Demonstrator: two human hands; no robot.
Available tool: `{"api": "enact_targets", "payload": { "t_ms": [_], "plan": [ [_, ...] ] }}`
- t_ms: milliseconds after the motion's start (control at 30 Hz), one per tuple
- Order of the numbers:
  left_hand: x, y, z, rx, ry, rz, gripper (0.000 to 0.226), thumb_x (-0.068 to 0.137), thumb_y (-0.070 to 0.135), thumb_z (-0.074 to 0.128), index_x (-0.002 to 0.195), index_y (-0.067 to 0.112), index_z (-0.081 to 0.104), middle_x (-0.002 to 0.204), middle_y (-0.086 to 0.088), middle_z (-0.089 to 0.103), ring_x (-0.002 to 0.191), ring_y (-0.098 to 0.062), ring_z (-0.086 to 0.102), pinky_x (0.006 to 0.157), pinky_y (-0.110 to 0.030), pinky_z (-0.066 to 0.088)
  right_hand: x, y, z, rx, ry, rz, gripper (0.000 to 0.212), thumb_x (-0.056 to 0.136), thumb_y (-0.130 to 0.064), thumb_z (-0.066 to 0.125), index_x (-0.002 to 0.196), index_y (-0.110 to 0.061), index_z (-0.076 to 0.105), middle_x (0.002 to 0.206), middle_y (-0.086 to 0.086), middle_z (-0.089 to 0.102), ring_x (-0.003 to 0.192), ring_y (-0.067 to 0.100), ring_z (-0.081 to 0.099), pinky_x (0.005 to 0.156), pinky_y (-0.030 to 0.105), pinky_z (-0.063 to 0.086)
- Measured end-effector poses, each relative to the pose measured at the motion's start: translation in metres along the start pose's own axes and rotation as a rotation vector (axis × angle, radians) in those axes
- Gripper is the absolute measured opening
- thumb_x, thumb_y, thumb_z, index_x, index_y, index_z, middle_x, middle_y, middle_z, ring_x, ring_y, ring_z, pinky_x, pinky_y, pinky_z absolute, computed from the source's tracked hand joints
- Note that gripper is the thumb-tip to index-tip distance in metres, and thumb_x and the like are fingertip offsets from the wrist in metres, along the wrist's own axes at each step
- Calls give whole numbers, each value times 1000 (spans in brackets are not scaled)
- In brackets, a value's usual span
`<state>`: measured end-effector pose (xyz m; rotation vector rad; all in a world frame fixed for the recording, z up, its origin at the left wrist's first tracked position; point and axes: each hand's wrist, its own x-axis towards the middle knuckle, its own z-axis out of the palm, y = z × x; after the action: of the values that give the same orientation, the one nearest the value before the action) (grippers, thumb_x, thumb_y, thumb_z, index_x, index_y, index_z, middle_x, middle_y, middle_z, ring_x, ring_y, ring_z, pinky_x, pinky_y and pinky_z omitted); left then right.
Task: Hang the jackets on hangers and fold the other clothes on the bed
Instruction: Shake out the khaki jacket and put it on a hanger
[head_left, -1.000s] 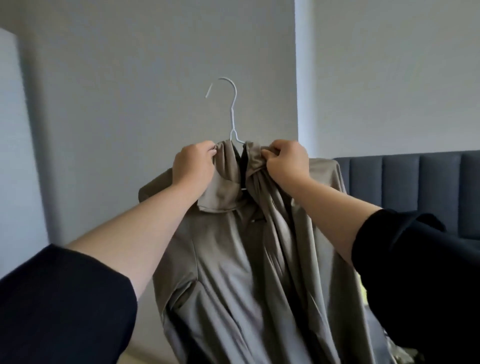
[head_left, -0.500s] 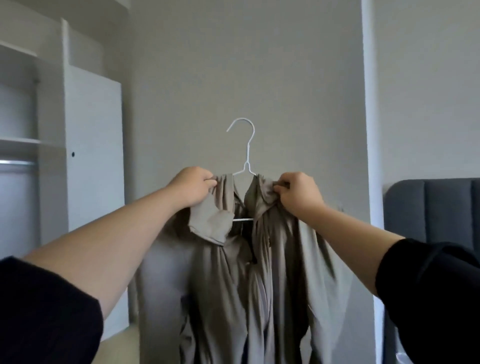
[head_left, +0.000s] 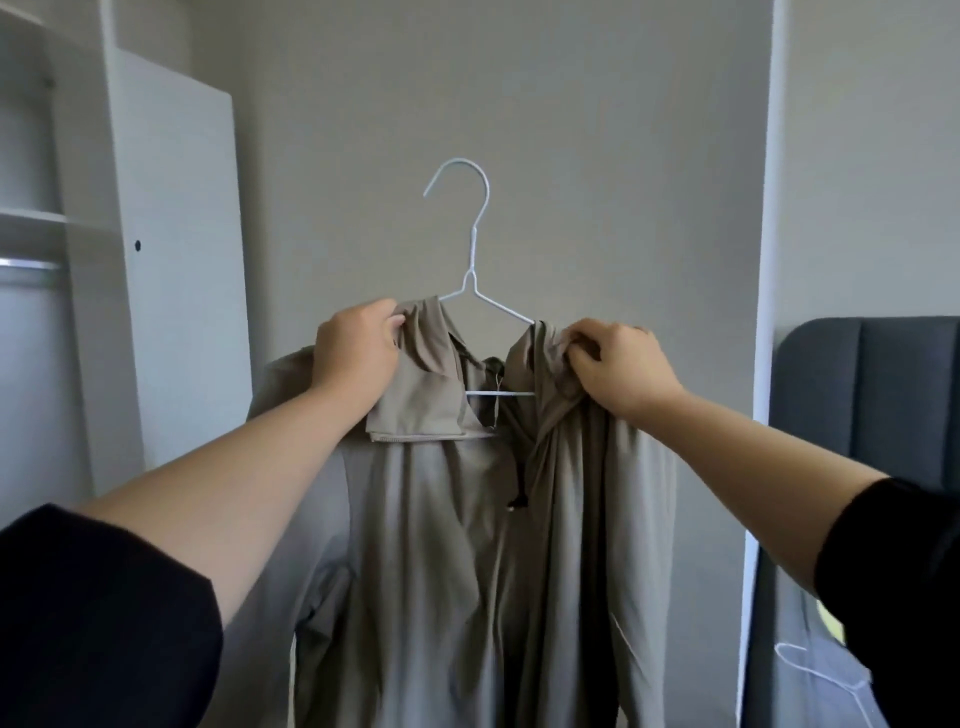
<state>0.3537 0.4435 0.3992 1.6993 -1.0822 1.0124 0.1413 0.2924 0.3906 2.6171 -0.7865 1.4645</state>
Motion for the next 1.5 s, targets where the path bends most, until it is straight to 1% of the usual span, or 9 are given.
{"api": "enact_targets", "payload": {
  "t_ms": [133, 433, 600, 667, 833, 1100, 1233, 1400, 1500],
  "plan": [
    [-8, 1, 9, -88, -86, 23, 29, 92, 9, 54, 65, 5, 43, 67, -26, 51, 63, -31, 41, 58, -36, 18, 4, -5, -5, -24, -294, -9, 10, 81, -1, 51, 78, -5, 60, 77, 11, 60, 82, 33, 55, 64, 31, 40],
    [-33, 5, 34, 0, -219, -5, 45, 93, 19, 55, 56, 16, 27, 61, -5, 40, 67, -32, 42, 58, -34, 31, -11, 22, -4, -709, -199, -11, 8, 86, -7, 56, 79, -11, 58, 91, 8, 65, 82, 30, 60, 60, 27, 34],
    [-40, 9, 37, -14, -210, -61, 40, 92, 16, 54, 59, 14, 31, 61, -8, 42, 67, -33, 42, 58, -34, 31, -12, 27, -1, 48, -492, 700, 67, 92, -63, 39, 75, 0, 55, 56, 13, 65, 43, 24, 59, 47, 23, 48],
    [-41, 13, 36, -32, -193, -75, 42, 91, 15, 53, 58, 14, 28, 58, -8, 38, 65, -34, 40, 58, -36, 31, -21, 31, 11, 176, -614, 776, 67, 85, -69, 46, 85, -3, 53, 74, 17, 67, 56, 27, 65, 48, 26, 51],
    [-42, 19, 32, -44, -175, -10, 45, 91, 13, 54, 57, 15, 24, 54, -5, 33, 62, -35, 39, 56, -37, 29, -27, 27, 44, 784, -123, 819, 24, 94, -23, 59, 79, -4, 60, 85, 17, 60, 79, 27, 58, 79, 46, 55],
    [-61, 21, 41, 83, -189, -50, 33, 93, 16, 50, 62, 15, 37, 58, -4, 45, 60, -28, 40, 51, -31, 22, 7, -26, 26, 1194, 193, 683, 35, 92, -17, 56, 60, -19, 42, 58, 2, 38, 60, 18, 40, 55, 30, 32],
    [-56, 11, 40, -25, -55, -177, 36, 90, 11, 51, 60, 13, 32, 58, -3, 39, 62, -30, 37, 54, -33, 24, -43, -16, 42, 931, -413, 913, 20, 94, -17, 53, 78, -6, 54, 59, 10, 59, 50, 24, 60, 50, 30, 52],
    [-51, 10, 37, -147, -50, -12, 34, 89, 5, 54, 63, 15, 34, 58, -6, 39, 60, -30, 36, 55, -34, 24, -36, 8, 28, 147, 257, 226, 20, 92, -15, 51, 107, -5, 59, 105, 14, 60, 102, 32, 53, 86, 37, 41],
    [-44, 12, 39, -178, -60, 62, 34, 88, 4, 56, 63, 15, 36, 57, -6, 38, 58, -29, 37, 55, -33, 21, -20, 7, 22, -1, -57, 15, 8, 90, -16, 56, 94, -11, 59, 100, 14, 61, 100, 33, 52, 79, 35, 39]
  ]
}}
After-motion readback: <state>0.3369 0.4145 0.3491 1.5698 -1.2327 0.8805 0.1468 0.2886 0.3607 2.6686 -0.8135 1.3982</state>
